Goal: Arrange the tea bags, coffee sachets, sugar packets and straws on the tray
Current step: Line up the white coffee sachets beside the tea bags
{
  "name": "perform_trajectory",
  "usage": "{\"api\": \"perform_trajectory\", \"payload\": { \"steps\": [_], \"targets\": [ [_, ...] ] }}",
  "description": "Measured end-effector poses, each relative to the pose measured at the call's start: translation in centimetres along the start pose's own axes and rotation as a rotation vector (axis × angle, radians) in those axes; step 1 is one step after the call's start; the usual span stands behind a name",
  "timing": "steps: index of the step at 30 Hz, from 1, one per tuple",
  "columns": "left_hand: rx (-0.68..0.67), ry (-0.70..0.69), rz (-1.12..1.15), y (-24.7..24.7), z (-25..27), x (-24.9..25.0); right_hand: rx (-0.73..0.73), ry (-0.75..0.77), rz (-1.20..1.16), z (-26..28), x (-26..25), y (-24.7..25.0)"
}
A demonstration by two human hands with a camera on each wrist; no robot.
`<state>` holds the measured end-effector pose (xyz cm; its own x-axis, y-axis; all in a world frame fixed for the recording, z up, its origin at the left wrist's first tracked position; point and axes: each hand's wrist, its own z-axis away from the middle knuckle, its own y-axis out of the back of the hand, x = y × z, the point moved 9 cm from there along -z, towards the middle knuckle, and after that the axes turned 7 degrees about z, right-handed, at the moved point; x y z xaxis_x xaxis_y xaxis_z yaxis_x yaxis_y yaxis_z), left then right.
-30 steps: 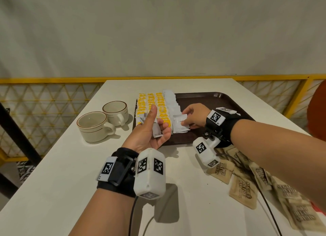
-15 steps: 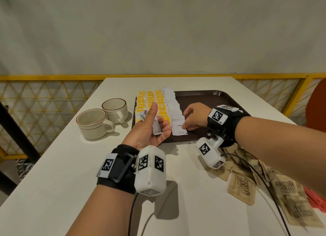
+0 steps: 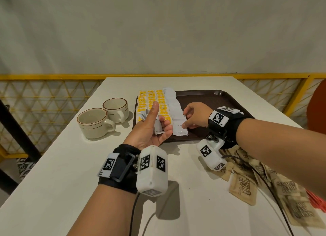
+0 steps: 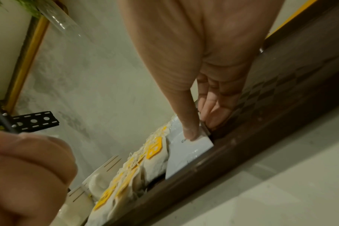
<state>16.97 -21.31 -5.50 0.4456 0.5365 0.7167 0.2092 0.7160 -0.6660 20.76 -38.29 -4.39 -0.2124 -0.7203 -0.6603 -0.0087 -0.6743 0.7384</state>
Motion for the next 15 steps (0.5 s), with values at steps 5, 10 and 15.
{"api": "perform_trajectory", "payload": {
  "steps": [5,10,15],
  "targets": [
    [0.005,-0.003,-0.012,-0.11,0.07,-0.07,0.027,0.005,0.052,-0.20,-0.08,0.10],
    [0.010,-0.002,-0.016,-0.05,0.10,-0.08,0.046,0.016,0.061,-0.56,-0.42,0.15],
    [0.002,0.008,-0.029,-0.04,0.05,-0.19,0.073,0.036,0.029,-0.74,-0.58,0.11]
  ]
}}
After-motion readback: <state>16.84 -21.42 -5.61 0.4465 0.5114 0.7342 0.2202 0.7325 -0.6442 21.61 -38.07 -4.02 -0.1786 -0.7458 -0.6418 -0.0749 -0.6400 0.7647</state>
